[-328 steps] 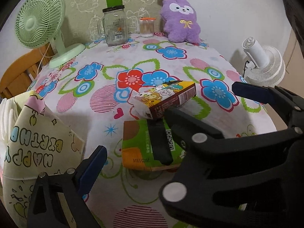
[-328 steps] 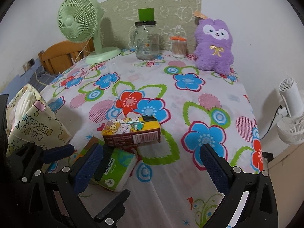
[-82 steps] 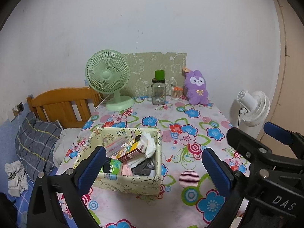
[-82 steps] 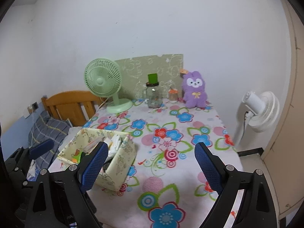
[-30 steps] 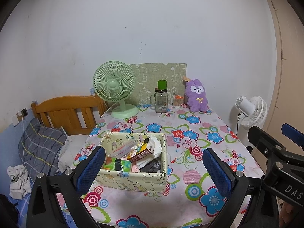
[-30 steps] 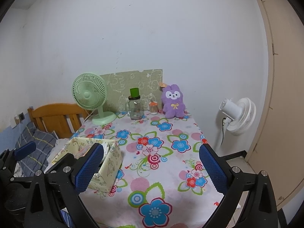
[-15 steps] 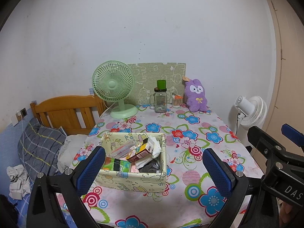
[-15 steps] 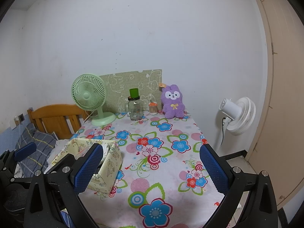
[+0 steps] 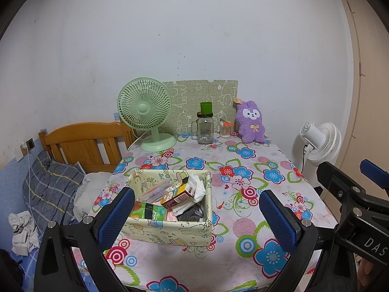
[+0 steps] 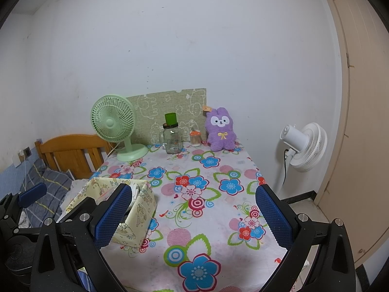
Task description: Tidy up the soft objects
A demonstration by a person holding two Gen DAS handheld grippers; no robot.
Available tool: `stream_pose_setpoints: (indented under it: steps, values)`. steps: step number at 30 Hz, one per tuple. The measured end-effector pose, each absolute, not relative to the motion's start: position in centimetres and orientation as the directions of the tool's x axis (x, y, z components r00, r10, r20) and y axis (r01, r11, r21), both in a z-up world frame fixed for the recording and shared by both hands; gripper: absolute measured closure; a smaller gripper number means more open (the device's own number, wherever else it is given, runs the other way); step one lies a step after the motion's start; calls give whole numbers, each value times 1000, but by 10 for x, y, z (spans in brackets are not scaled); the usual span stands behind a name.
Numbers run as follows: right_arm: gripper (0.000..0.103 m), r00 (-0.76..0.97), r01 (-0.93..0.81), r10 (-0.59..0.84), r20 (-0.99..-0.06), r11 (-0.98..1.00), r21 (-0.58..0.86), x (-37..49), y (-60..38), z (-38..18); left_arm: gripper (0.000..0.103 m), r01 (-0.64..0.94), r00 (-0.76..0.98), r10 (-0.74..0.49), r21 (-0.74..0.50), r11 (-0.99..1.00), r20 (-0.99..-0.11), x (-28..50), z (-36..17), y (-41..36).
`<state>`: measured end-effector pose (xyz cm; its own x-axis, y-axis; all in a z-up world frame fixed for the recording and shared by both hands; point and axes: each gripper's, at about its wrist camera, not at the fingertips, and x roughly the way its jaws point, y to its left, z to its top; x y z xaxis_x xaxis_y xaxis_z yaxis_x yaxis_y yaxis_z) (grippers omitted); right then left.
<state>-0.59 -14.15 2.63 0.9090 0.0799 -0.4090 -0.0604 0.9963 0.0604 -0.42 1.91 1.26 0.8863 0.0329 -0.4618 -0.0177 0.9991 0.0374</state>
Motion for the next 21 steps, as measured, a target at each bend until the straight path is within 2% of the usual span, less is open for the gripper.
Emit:
stream_pose_setpoints:
  steps: [21]
  values:
    - [0, 908, -59, 80, -411, 996, 62, -6, -141, 26, 0, -18, 886, 34, 39, 999, -463, -3, 12, 19]
